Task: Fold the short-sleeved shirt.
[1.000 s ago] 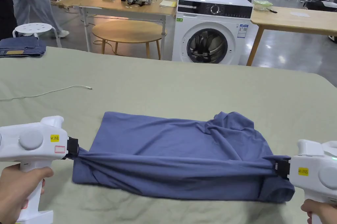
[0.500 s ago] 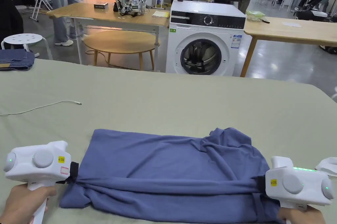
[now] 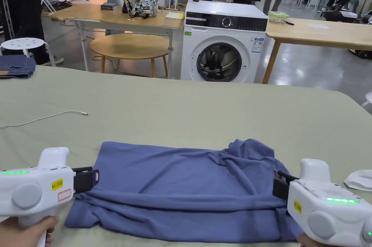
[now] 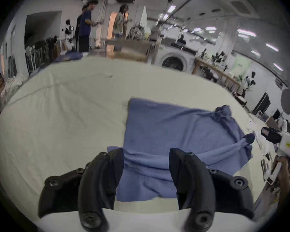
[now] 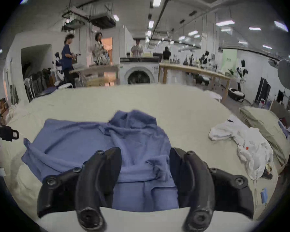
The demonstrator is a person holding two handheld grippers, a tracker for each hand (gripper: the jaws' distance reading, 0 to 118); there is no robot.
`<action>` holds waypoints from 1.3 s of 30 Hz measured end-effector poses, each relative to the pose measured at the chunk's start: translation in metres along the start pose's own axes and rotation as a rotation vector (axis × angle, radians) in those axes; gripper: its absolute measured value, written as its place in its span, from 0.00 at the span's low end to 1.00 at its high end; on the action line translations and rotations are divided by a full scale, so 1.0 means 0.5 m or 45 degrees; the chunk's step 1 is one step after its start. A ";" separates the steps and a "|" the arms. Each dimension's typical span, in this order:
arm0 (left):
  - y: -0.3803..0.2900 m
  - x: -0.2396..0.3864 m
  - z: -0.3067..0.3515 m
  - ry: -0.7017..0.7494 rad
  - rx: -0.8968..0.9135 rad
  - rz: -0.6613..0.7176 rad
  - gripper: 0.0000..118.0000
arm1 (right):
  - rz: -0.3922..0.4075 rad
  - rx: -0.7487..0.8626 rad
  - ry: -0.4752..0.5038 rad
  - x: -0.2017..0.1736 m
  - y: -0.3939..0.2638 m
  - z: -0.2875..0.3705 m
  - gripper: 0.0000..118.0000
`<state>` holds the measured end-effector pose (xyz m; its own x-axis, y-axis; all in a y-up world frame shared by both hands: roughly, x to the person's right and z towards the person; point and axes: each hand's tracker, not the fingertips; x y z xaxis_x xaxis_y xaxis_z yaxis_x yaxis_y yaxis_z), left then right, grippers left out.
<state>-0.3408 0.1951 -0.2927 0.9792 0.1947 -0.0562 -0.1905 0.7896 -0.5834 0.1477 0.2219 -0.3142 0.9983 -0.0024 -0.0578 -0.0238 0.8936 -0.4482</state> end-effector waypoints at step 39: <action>-0.060 -0.068 -0.163 0.289 -0.665 0.030 0.41 | 0.015 -0.026 -0.005 -0.042 -0.119 0.057 0.00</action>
<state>-0.3629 0.1174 -0.3391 0.9764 0.0335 -0.2135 -0.2098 0.3829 -0.8996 0.1294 0.1814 -0.2609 0.9981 0.0098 -0.0601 -0.0367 0.8841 -0.4658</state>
